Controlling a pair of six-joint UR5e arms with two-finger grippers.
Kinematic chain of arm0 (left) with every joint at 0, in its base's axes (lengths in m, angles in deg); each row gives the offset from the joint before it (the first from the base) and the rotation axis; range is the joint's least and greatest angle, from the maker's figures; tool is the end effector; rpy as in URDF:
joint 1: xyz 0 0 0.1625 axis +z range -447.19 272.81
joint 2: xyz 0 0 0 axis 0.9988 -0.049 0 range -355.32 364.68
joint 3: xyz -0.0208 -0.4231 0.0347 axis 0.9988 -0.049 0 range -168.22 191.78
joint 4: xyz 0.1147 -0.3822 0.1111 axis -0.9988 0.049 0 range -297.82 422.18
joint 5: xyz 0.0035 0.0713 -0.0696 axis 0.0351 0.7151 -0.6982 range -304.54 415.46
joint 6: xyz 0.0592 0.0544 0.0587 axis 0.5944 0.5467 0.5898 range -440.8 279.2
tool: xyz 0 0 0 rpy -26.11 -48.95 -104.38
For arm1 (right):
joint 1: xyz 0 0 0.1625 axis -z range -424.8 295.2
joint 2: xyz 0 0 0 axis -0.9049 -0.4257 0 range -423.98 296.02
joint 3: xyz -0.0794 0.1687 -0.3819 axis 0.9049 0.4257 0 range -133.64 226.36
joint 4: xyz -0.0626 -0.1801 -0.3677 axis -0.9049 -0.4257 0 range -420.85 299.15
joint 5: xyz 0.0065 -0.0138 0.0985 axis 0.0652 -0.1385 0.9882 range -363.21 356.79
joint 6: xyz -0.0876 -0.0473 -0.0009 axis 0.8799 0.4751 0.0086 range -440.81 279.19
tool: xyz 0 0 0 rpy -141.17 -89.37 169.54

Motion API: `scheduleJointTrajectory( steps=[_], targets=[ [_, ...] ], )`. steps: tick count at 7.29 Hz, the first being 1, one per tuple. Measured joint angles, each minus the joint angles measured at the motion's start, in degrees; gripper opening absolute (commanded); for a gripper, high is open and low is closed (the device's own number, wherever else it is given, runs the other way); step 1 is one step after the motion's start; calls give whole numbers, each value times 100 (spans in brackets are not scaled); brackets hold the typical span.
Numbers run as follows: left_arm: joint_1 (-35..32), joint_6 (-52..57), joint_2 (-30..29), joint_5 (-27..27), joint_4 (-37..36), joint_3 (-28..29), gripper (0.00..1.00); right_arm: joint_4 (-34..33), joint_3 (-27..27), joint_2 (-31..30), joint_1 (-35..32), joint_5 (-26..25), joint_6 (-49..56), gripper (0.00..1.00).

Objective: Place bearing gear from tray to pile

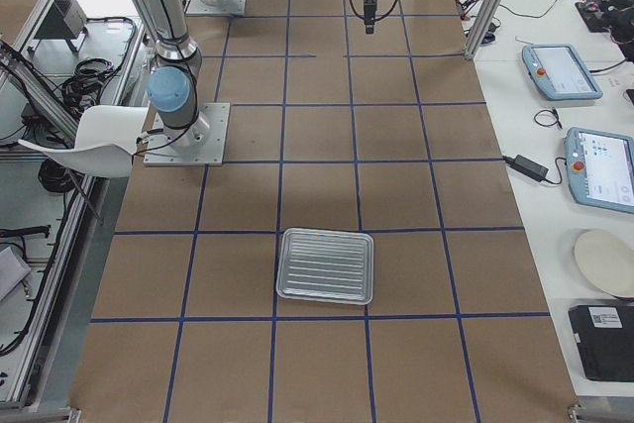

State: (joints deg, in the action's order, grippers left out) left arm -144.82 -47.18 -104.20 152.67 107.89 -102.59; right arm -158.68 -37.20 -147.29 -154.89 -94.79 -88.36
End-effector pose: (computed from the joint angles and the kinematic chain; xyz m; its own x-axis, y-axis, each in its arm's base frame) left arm 0.1790 -0.5078 0.1990 -0.9931 0.0236 -0.1145 0.0174 0.9984 0.0544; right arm 0.1314 -0.5533 0.4973 -0.9911 0.1324 0.0098 0.1299 0.9824 -0.1343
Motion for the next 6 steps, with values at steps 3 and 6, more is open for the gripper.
scheduleJointTrajectory(
  steps=[3,6],
  targets=[
    [112,139,-237,-109,-119,6,90,-7,12,9,0,29,-9,100],
    [90,134,-200,-108,-50,157,100,-8,15,15,0,35,-10,100]
  ],
)
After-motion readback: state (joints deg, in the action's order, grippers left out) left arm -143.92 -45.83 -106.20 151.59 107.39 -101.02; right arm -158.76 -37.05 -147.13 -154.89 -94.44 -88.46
